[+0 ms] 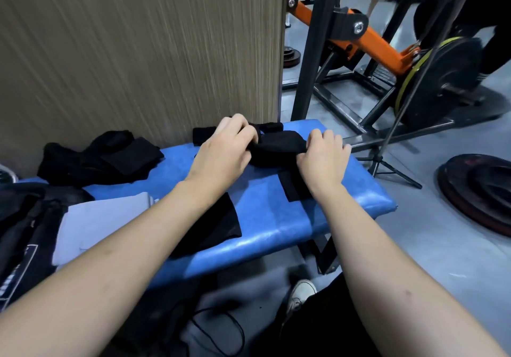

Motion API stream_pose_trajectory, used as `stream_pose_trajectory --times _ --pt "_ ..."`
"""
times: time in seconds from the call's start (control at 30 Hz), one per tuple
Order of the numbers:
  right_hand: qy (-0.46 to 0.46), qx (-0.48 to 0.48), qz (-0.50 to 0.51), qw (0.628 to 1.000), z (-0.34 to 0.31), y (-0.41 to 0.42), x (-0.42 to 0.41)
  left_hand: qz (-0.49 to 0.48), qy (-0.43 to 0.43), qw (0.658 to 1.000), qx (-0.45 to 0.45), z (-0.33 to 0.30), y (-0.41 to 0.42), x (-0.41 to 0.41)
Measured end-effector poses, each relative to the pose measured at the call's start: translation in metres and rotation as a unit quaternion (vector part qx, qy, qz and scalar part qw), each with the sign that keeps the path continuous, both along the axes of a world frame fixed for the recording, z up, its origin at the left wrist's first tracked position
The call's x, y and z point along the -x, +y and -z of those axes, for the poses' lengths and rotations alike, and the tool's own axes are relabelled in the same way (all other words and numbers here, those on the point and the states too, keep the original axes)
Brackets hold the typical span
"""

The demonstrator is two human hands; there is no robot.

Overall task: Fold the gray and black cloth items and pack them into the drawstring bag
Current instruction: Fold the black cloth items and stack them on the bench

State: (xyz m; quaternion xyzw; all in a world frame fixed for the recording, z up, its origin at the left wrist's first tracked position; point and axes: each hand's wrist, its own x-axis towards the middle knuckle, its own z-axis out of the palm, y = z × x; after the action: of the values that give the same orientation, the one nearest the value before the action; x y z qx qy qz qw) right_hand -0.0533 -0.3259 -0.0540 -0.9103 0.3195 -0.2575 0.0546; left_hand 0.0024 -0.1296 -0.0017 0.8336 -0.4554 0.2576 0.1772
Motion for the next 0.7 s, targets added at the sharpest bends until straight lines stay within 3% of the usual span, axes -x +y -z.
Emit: stream_pose_trajectory --times 0.17,0.33,0.43,0.53,0.7 --pt "-0.094 0.046 -0.029 0.994 -0.007 0.004 0.003 -0.020 -0.050 0.999 0.008 -0.009 0.027 0.004" --pt "-0.182 0.002 -0.088 0.979 -0.035 0.012 0.022 -0.040 -0.068 0.997 0.019 -0.021 0.060 0.000" --pt "-0.203 -0.066 -0.096 0.972 -0.053 0.016 0.041 -0.045 0.033 0.995 0.079 -0.029 0.077 0.010" --pt "-0.184 -0.098 -0.127 0.970 -0.056 0.024 0.056 -0.081 0.179 0.971 0.138 -0.030 0.086 0.022" --pt "-0.090 -0.090 -0.196 0.972 -0.045 0.033 0.056 -0.103 0.213 0.966 0.102 -0.011 0.107 0.034"
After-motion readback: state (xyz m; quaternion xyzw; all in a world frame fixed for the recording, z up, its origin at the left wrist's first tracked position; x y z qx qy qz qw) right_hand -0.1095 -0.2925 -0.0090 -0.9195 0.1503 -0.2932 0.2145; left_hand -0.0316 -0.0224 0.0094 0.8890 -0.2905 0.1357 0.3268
